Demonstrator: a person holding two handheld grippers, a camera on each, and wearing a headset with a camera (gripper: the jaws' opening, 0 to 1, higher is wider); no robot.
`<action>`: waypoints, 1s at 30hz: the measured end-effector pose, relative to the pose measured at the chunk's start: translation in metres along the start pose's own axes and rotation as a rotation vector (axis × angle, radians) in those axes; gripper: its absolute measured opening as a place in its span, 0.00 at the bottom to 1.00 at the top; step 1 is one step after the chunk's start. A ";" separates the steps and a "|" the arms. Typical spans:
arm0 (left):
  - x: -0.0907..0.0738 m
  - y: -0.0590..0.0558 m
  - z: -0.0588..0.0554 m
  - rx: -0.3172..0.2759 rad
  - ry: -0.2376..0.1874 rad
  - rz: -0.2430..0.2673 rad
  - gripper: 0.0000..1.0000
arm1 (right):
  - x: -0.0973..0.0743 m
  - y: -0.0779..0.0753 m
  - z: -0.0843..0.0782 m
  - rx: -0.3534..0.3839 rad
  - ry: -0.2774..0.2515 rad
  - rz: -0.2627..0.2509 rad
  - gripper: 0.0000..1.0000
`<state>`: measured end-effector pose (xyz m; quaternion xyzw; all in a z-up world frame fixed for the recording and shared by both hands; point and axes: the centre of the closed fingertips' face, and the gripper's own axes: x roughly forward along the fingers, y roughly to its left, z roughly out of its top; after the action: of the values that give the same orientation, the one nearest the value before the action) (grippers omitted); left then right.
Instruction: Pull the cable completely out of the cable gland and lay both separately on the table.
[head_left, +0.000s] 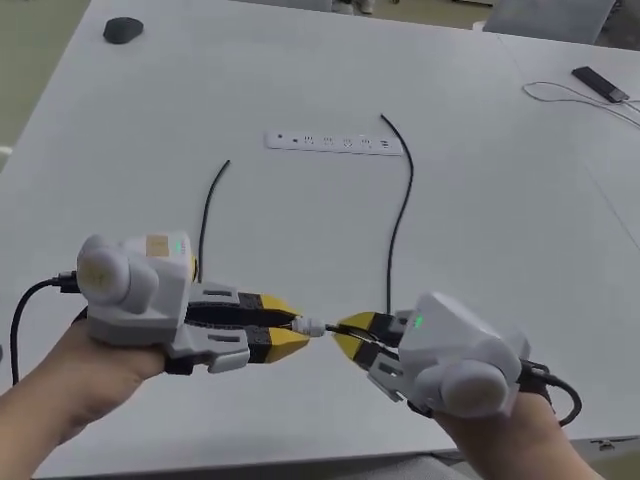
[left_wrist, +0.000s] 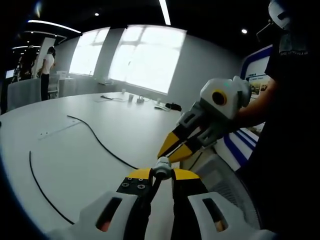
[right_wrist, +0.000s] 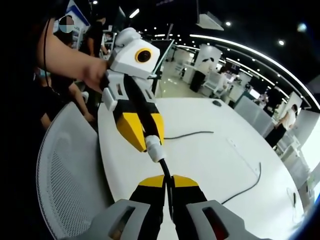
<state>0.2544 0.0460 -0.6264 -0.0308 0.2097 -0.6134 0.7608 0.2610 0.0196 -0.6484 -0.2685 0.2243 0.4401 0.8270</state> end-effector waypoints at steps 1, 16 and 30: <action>0.000 0.001 0.000 -0.004 -0.002 0.002 0.15 | 0.000 -0.002 -0.001 0.003 0.000 -0.005 0.00; -0.002 0.005 0.006 -0.023 -0.026 0.016 0.15 | -0.005 -0.031 -0.046 0.223 0.081 -0.132 0.00; 0.009 -0.003 0.001 -0.027 -0.029 0.065 0.15 | -0.003 -0.025 -0.084 0.560 0.156 -0.197 0.00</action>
<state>0.2540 0.0367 -0.6267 -0.0431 0.2076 -0.5851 0.7827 0.2690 -0.0476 -0.7043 -0.0838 0.3727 0.2571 0.8877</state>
